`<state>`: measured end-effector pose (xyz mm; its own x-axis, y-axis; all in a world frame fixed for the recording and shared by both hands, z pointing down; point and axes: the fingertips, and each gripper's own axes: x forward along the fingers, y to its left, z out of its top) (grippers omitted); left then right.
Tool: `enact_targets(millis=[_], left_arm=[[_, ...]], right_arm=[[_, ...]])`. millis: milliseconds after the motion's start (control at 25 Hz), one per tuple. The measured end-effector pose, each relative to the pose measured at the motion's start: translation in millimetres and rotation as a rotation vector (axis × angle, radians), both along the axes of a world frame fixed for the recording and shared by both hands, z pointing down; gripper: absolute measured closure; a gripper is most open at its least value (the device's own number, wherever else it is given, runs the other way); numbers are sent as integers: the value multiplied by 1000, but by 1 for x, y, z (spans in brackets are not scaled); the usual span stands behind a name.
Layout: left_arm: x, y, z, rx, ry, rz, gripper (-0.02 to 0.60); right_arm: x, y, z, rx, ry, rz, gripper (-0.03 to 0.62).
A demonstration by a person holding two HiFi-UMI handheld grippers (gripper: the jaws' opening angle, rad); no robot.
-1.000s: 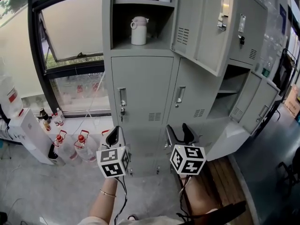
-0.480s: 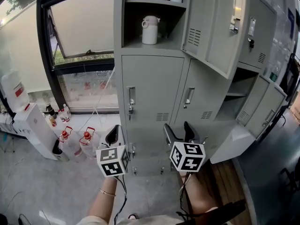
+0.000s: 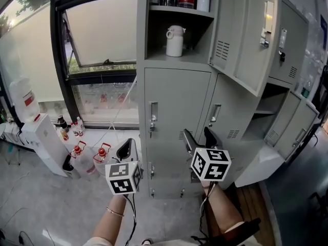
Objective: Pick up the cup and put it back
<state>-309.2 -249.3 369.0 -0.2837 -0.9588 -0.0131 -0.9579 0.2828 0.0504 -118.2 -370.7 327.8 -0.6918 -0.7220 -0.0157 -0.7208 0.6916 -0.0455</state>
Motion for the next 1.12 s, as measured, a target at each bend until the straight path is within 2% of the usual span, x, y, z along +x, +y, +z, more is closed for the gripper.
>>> enact_targets(millis=[360,760,1120], left_arm=[[-24,-15,-23,16,-21,-13,572],[-63,-24,-59,60,-88,-68,572],[-72,-33,-110,89,-61,0,572]], right_arm=[[-41,-17,-55,23,-16,-93,269],[-71,-40,-133,113,-24,-103,272],[-92,-54,-181,163,8,-84,273]])
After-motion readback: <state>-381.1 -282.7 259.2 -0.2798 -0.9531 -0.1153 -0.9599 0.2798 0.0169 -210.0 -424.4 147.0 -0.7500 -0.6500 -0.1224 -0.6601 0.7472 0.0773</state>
